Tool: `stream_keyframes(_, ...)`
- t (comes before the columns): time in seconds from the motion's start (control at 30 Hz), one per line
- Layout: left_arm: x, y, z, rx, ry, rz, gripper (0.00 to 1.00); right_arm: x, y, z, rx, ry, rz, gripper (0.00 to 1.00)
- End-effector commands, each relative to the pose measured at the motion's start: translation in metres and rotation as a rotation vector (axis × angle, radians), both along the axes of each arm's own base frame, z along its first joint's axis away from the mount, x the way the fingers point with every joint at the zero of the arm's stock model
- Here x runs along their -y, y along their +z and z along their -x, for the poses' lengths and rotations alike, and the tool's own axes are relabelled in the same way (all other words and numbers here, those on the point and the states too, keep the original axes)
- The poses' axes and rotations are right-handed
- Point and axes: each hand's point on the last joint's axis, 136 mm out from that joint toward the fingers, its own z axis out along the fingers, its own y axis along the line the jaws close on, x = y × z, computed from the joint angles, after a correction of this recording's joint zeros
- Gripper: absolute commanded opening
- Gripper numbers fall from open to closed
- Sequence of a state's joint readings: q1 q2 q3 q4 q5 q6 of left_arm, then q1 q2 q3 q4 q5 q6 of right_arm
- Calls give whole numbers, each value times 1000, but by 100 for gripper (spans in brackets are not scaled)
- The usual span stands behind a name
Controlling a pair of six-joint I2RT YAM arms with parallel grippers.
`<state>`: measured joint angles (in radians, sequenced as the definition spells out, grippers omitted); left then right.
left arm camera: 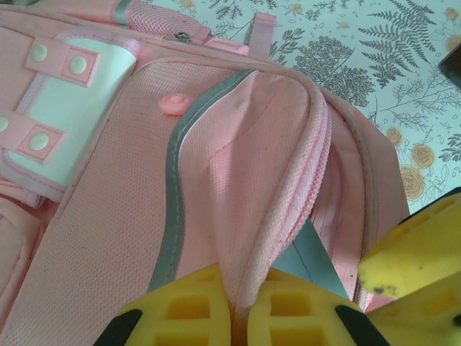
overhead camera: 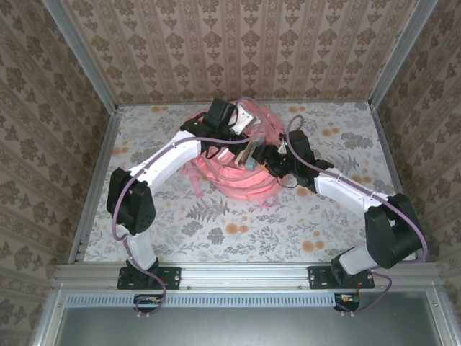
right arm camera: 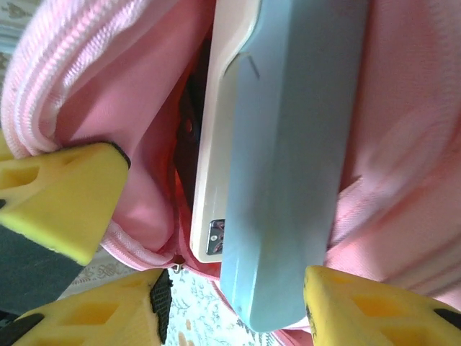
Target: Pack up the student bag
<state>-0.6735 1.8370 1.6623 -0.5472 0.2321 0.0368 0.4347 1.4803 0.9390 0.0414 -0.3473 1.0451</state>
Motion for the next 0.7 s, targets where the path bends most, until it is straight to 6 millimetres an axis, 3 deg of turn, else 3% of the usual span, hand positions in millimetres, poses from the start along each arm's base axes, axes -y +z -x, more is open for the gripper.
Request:
stream_keyframes(0.0, 12, 50, 7, 72, -47, 111, 0, -1, -17, 3, -67, 16, 52, 52)
stream_keyframes(0.13, 11, 44, 8, 59, -44, 103, 0, 6, -29, -1, -101, -23, 107, 55)
stream_keyframes(0.43, 11, 41, 10, 44, -43, 108, 0, -9, -43, -13, -142, 25, 88, 62)
stream_keyframes(0.67, 14, 35, 12, 26, -46, 117, 0, -4, -63, -20, -176, -4, 149, 66)
